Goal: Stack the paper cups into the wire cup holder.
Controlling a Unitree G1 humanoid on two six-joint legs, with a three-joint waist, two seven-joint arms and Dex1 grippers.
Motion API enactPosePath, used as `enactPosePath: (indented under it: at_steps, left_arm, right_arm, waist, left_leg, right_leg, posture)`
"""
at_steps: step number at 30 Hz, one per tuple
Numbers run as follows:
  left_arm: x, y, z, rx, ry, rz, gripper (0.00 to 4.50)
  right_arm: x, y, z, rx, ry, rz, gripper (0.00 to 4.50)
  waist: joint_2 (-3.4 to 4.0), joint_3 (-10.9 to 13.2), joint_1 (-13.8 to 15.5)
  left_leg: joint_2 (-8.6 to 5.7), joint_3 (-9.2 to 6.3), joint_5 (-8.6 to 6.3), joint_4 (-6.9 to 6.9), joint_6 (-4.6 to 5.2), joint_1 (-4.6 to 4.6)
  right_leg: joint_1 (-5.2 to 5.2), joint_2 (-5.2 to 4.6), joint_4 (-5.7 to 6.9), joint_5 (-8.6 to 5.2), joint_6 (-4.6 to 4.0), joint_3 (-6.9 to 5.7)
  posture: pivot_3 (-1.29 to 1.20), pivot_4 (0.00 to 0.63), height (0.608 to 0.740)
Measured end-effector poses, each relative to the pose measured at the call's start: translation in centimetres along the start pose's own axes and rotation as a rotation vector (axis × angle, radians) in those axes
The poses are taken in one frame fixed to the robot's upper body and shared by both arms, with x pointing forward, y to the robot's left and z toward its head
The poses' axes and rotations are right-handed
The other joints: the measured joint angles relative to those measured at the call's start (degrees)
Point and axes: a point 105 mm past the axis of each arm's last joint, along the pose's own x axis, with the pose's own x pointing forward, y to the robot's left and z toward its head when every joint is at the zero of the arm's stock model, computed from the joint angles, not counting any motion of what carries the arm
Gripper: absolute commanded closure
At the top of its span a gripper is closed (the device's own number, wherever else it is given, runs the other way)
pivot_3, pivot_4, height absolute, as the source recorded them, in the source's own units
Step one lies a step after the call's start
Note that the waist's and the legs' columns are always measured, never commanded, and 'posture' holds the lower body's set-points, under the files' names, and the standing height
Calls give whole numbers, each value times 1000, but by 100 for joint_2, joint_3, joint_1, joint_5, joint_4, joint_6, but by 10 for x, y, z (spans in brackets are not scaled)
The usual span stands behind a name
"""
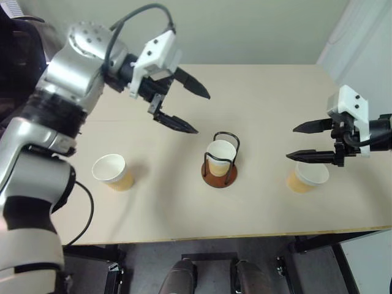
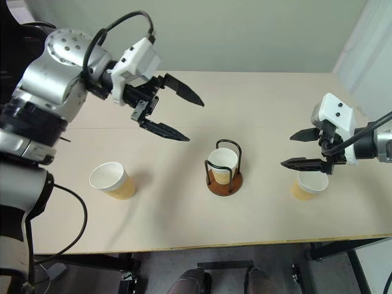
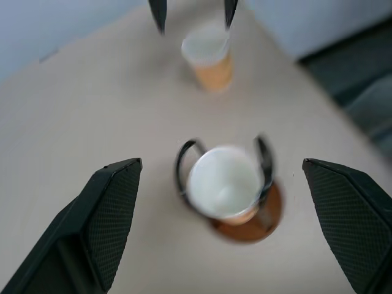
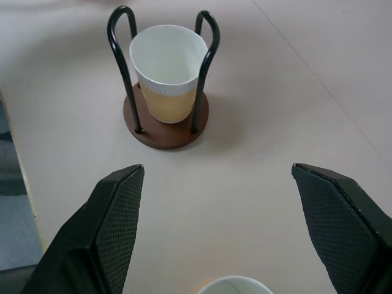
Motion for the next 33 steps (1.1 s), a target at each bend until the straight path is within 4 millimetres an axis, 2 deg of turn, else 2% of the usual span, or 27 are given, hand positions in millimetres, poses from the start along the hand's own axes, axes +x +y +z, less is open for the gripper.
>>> enactPosePath:
  at_steps: [3, 9, 11, 15, 18, 22, 33]
  left_arm:
    - [4, -13, -7, -74, -62, -23, 20]
    - [8, -32, -29, -168, -102, -15, 20]
    - [8, -29, -31, -166, -114, 19, 20]
    - [3, -20, -23, -134, -166, 111, 20]
    - [1, -19, -23, -122, -179, 139, 20]
    - [0, -19, -26, -126, -188, 158, 20]
    - [-1, -19, -26, -123, -193, 172, 20]
  right_arm:
    - [-1, 7, -2, 13, 6, 27, 567]
    - [-7, 20, -19, 41, 88, 82, 567]
    - [-8, 19, -21, 30, 93, 73, 567]
    - [-12, 16, -41, 7, 173, 38, 567]
    - [-15, 11, -51, -4, 208, 14, 567]
    - [-18, 9, -66, -47, 278, 11, 567]
    - [-5, 7, -83, -133, 338, 52, 567]
  waist:
    - [0, 0, 10]
    - [1, -2, -7]
    - [1, -2, -5]
    - [0, -2, -3]
    - [0, -2, -25]
    - [0, -2, -26]
    - [0, -2, -38]
  left_leg:
    - [-2, 0, 5, 1, -8, 3]
    - [0, 2, 12, 0, -19, 12]
    - [0, 0, 15, 0, -18, 14]
    - [-3, 2, 12, 0, -2, 24]
    - [-3, 3, -12, -1, 39, 37]
    - [-2, 0, -12, -2, 40, 43]
    - [-2, 1, -10, -2, 49, 46]
  right_leg:
    - [2, 3, 4, -14, -25, -4]
    - [5, 6, 9, -26, -49, 1]
    - [7, 4, 11, -24, -51, 3]
    - [17, 1, 9, -19, -52, 6]
    - [22, 4, 12, -15, -52, 13]
    - [27, 6, 15, -10, -55, 13]
    - [31, 6, 8, 11, -51, 17]
  posture:
    - [0, 150, 740]
    - [0, 150, 740]
    - [0, 150, 740]
    - [0, 150, 740]
    - [0, 150, 740]
    - [0, 150, 740]
    - [0, 150, 740]
